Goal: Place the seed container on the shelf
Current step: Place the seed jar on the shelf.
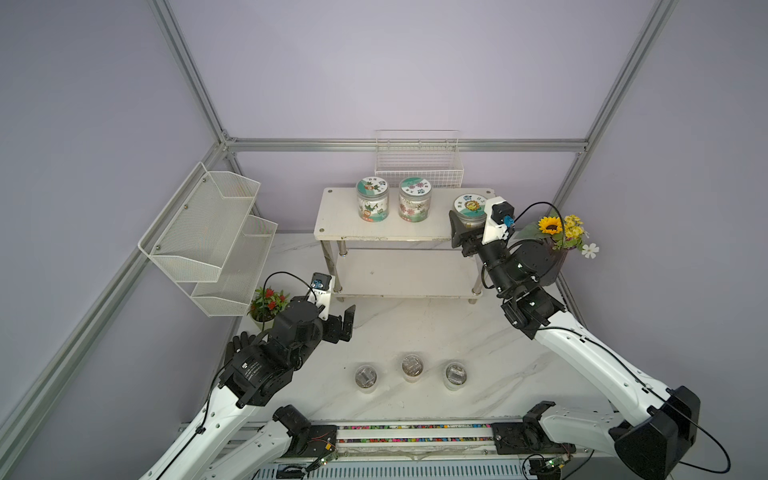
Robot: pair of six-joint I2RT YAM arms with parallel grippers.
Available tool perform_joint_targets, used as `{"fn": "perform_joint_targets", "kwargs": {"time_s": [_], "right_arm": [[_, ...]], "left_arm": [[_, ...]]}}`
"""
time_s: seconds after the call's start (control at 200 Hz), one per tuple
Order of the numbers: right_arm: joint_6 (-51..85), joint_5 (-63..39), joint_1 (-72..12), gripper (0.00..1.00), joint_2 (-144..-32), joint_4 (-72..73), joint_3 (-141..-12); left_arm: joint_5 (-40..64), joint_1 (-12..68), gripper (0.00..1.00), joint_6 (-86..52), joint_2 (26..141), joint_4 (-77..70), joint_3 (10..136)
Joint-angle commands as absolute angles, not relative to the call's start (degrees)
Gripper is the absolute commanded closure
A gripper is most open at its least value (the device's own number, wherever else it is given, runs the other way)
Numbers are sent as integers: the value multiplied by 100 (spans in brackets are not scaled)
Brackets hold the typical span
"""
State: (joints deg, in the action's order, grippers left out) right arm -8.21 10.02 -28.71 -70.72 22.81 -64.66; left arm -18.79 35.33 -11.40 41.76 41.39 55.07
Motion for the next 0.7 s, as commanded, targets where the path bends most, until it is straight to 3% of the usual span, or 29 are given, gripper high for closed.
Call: {"fn": "perform_joint_targets", "kwargs": {"time_s": [0.0, 0.695], "right_arm": [[-437, 583, -2639, 49, -7257, 2569, -6740], [-109, 64, -2191, 49, -8308, 3020, -7250]], "left_arm": [[-1796, 3473, 0, -1151, 4185, 3937, 5502], [-1617, 3261, 1, -1018, 4244, 3896, 5554]]}}
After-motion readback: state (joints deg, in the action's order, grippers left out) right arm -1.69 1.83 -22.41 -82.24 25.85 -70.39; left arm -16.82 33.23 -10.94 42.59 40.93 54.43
